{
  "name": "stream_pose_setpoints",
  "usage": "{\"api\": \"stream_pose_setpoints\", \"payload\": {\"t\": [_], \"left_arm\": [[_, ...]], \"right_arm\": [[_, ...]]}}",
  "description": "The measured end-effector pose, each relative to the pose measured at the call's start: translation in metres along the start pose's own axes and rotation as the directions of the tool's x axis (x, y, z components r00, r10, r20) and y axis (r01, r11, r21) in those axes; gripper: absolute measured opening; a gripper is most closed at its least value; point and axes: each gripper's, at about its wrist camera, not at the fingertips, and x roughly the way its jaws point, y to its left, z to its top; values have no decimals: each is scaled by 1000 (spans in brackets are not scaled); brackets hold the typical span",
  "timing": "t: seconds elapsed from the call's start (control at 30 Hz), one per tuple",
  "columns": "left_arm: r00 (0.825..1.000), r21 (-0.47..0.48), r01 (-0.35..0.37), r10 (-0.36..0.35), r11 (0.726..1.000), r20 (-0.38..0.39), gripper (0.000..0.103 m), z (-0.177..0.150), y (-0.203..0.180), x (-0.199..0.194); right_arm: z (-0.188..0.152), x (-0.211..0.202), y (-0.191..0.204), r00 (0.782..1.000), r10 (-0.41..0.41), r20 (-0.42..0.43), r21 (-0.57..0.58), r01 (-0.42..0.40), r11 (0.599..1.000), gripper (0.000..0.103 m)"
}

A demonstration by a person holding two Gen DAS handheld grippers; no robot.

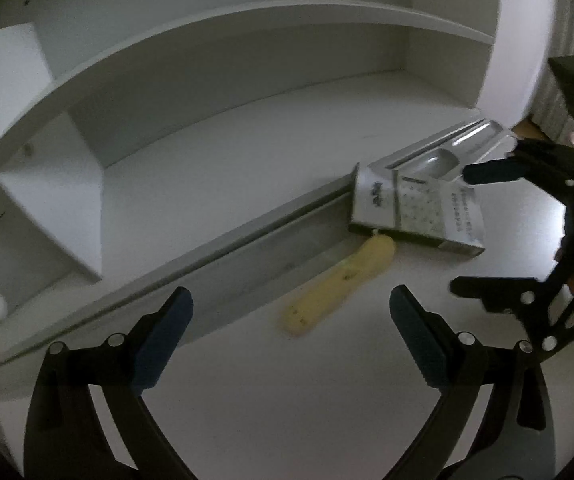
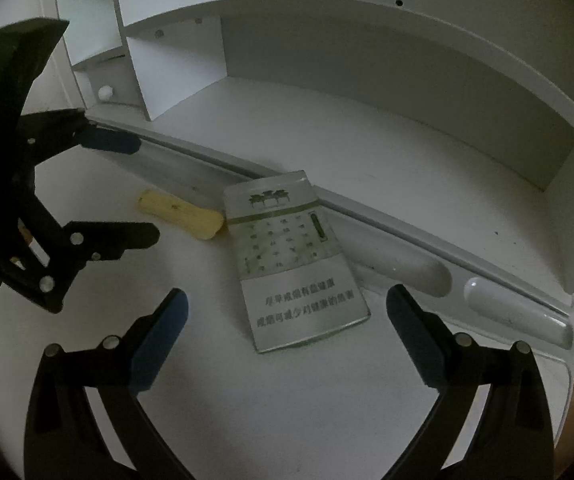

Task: Collect trash
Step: 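Return to the desk and grasp the yellow foam stick with the left gripper, then hold the yellow stick in left gripper while right gripper grasps white cigarette box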

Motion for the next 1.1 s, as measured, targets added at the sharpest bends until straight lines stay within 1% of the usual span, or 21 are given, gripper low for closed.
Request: {"api": "stream_pose_setpoints", "payload": {"t": [0.07, 0.1, 0.13, 0.17, 0.2, 0.23, 0.27, 0.33, 0.37, 0.4, 0.43, 0.47, 0.5, 0.53, 0.6, 0.63, 0.67, 0.73, 0.83, 0.87, 1.1], "left_arm": [[1000, 26, 15, -15, 1000, -3, 95, 3, -3, 3], [1000, 41, 22, -21, 999, -8, 91, 5, -5, 6], [999, 53, 34, -33, 998, -19, 87, 5, -6, 8], [998, 58, 53, -51, 997, -35, 77, 5, -6, 11], [997, 62, 63, -61, 996, -41, 73, 5, -7, 13], [997, 69, 69, -66, 995, -37, 72, 5, -8, 13], [997, 72, 72, -70, 995, -36, 71, 7, -10, 13], [997, 87, 80, -78, 993, -26, 64, 7, -14, 12], [997, 101, 83, -82, 991, -16, 58, 6, -18, 11], [996, 111, 87, -87, 990, -8, 50, 6, -21, 10], [995, 124, 97, -97, 988, -1, 43, 7, -26, 10], [994, 124, 111, -112, 986, 1, 26, 6, -27, 9], [991, 116, 132, -134, 984, 9, 17, 5, -28, 8], [990, 116, 136, -139, 984, 16, 14, 5, -30, 8], [991, 127, 130, -135, 983, 27, 13, 2, -33, 7], [990, 119, 131, -135, 984, 27, 13, 2, -35, 7], [990, 121, 129, -134, 984, 33, 13, 1, -37, 7], [991, 121, 120, -126, 985, 42, 13, 0, -39, 7], [993, 123, 96, -103, 988, 54, 13, 0, -44, 9], [992, 131, 106, -113, 986, 50, 13, 0, -41, 8], [991, 130, 113, -120, 985, 50, 13, 4, -36, 11]], "right_arm": [[1, 2, -4, 1000, 5, -7, 7, -5, 1000, 96], [2, 4, -6, 1000, 9, -10, 15, -9, 1000, 96], [3, 5, -7, 1000, 15, -14, 23, -15, 1000, 95], [4, 5, -9, 1000, 18, -11, 32, -18, 999, 94], [7, 7, -10, 1000, 20, -11, 30, -20, 999, 92], [8, 7, -9, 1000, 17, -9, 27, -17, 999, 87], [8, 6, -8, 1000, 6, -4, 19, -6, 1000, 84], [7, 5, -5, 1000, -13, 2, -1, 13, 1000, 70], [6, 3, -4, 1000, -2, 7, -1, 2, 1000, 64], [5, 2, -2, 1000, 3, 8, 0, -3, 1000, 60], [4, 1, -1, 1000, -5, 11, -4, 5, 1000, 60], [2, -1, 0, 1000, -5, 16, 2, 5, 1000, 58], [0, -1, 1, 1000, -8, 18, 4, 8, 1000, 58], [-1, -2, 1, 1000, -10, 20, 7, 10, 1000, 58], [-3, -2, 2, 999, -24, 22, 14, 23, 1000, 58], [-3, -3, 1, 999, -42, 22, 18, 41, 999, 58], [-3, -4, -2, 997, -77, 24, 23, 76, 997, 58], [-4, -6, -7, 994, -107, 27, 35, 106, 994, 58], [-8, -5, -13, 994, -109, 23, 54, 108, 993, 58], [-9, -5, -13, 994, -108, 23, 53, 107, 993, 58], [-10, 1, -12, 996, -85, 21, 70, 83, 994, 58]]}}
